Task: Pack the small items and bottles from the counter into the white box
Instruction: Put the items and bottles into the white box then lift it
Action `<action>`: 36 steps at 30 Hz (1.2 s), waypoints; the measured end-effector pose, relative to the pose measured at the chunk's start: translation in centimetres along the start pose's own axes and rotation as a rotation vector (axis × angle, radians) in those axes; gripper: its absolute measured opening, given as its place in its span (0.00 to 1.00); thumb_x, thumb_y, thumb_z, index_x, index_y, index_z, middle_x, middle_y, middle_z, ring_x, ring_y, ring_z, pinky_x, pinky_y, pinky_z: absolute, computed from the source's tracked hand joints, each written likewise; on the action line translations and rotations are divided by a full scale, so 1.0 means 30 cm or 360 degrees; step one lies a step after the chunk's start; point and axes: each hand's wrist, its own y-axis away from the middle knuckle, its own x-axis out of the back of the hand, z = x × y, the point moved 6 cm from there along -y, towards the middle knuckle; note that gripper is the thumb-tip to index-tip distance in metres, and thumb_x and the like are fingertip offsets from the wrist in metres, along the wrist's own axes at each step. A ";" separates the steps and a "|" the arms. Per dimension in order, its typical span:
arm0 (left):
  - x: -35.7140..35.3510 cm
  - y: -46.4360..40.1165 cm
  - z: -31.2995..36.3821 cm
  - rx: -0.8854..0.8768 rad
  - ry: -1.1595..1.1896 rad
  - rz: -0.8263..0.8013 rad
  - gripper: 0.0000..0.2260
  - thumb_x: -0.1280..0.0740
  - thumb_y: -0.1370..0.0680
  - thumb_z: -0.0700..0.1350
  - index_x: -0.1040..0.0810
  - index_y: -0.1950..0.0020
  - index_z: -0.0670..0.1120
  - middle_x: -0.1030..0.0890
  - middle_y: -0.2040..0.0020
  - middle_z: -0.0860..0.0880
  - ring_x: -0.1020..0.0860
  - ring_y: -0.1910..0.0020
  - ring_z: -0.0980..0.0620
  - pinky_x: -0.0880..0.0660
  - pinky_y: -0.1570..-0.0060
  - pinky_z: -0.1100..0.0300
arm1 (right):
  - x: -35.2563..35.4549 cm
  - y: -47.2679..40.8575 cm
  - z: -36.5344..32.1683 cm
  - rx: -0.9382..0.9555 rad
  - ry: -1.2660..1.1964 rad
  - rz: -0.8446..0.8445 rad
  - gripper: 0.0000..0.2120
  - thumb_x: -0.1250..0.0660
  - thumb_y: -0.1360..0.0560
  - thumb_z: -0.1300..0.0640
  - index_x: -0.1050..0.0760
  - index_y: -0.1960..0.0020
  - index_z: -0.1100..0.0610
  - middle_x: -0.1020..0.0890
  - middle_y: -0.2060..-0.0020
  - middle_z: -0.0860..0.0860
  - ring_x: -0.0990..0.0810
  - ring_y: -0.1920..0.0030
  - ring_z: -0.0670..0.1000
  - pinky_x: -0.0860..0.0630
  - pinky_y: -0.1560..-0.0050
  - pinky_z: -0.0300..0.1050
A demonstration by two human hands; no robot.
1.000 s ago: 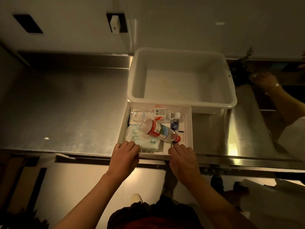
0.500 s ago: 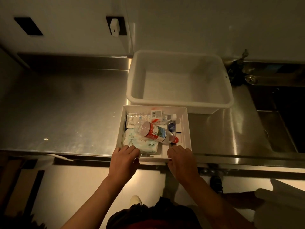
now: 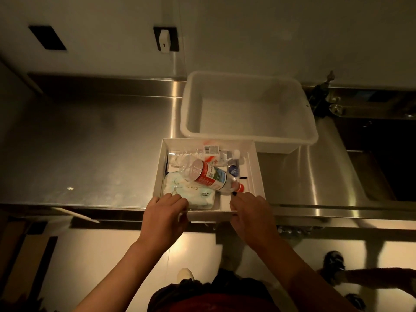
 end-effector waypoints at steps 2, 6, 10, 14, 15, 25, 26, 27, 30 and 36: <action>0.050 -0.004 -0.014 -0.0036 0.0005 0.0035 0.20 0.17 0.38 0.45 0.25 0.56 0.53 0.19 0.57 0.55 0.22 0.59 0.50 0.31 0.61 0.59 | 0.037 -0.009 -0.033 0.0011 -0.0004 0.0075 0.15 0.19 0.37 0.55 0.25 0.60 0.48 0.21 0.63 0.44 0.36 0.62 0.41 0.36 0.61 0.38; 0.144 -0.010 -0.034 -0.0126 0.0021 0.0084 0.20 0.16 0.38 0.46 0.25 0.55 0.53 0.19 0.56 0.55 0.21 0.57 0.51 0.31 0.61 0.60 | 0.117 -0.020 -0.100 0.0020 0.0008 0.0191 0.13 0.22 0.35 0.57 0.26 0.60 0.48 0.23 0.63 0.44 0.36 0.62 0.41 0.37 0.61 0.38; 0.224 -0.019 -0.053 -0.0184 0.0021 0.0124 0.18 0.17 0.37 0.45 0.23 0.56 0.52 0.18 0.56 0.54 0.21 0.57 0.50 0.25 0.62 0.57 | 0.189 -0.029 -0.159 -0.0014 0.0048 0.0255 0.15 0.22 0.36 0.57 0.27 0.60 0.48 0.24 0.63 0.44 0.38 0.61 0.41 0.39 0.60 0.39; 0.290 -0.046 -0.063 -0.0251 0.0016 0.0137 0.16 0.19 0.36 0.43 0.23 0.56 0.52 0.18 0.56 0.54 0.20 0.57 0.49 0.24 0.64 0.56 | 0.257 -0.041 -0.204 -0.0041 0.0103 0.0289 0.15 0.22 0.36 0.58 0.27 0.59 0.48 0.23 0.62 0.44 0.38 0.61 0.41 0.40 0.59 0.39; 0.304 -0.056 -0.064 -0.0263 0.0012 0.0145 0.15 0.19 0.36 0.43 0.23 0.56 0.51 0.18 0.56 0.54 0.20 0.57 0.48 0.24 0.64 0.56 | 0.274 -0.045 -0.212 -0.0045 0.0117 0.0301 0.15 0.22 0.36 0.58 0.27 0.59 0.49 0.23 0.62 0.44 0.39 0.61 0.41 0.40 0.59 0.39; 0.415 -0.134 -0.053 -0.0308 0.0036 0.0236 0.14 0.20 0.35 0.43 0.23 0.57 0.52 0.18 0.57 0.54 0.20 0.58 0.48 0.24 0.64 0.53 | 0.406 -0.102 -0.227 0.0002 0.0183 0.0402 0.14 0.24 0.35 0.59 0.28 0.58 0.49 0.31 0.63 0.41 0.39 0.62 0.42 0.45 0.62 0.36; 0.423 -0.151 -0.050 -0.0311 0.0033 0.0246 0.14 0.20 0.34 0.43 0.23 0.57 0.52 0.18 0.57 0.54 0.20 0.57 0.48 0.24 0.64 0.53 | 0.418 -0.116 -0.219 0.0011 0.0188 0.0436 0.14 0.24 0.35 0.59 0.28 0.58 0.49 0.29 0.63 0.42 0.39 0.62 0.42 0.43 0.62 0.38; 0.429 -0.171 -0.046 -0.0315 0.0032 0.0253 0.13 0.21 0.34 0.43 0.23 0.57 0.52 0.18 0.56 0.54 0.20 0.56 0.48 0.24 0.63 0.54 | 0.429 -0.131 -0.211 0.0024 0.0191 0.0461 0.14 0.24 0.36 0.60 0.28 0.58 0.49 0.27 0.63 0.43 0.39 0.62 0.43 0.42 0.61 0.39; 0.437 -0.236 -0.031 -0.0318 0.0049 0.0255 0.12 0.21 0.32 0.43 0.23 0.56 0.51 0.17 0.55 0.53 0.19 0.54 0.48 0.23 0.62 0.52 | 0.451 -0.183 -0.174 0.0069 0.0173 0.0499 0.14 0.24 0.35 0.60 0.28 0.58 0.50 0.25 0.63 0.45 0.38 0.62 0.43 0.40 0.61 0.41; 0.418 -0.424 0.011 -0.0296 0.0042 0.0268 0.12 0.21 0.32 0.43 0.22 0.56 0.50 0.16 0.53 0.52 0.17 0.52 0.46 0.23 0.59 0.54 | 0.475 -0.337 -0.033 0.0123 0.0134 0.0493 0.13 0.21 0.35 0.59 0.25 0.59 0.52 0.23 0.64 0.47 0.33 0.64 0.45 0.35 0.64 0.42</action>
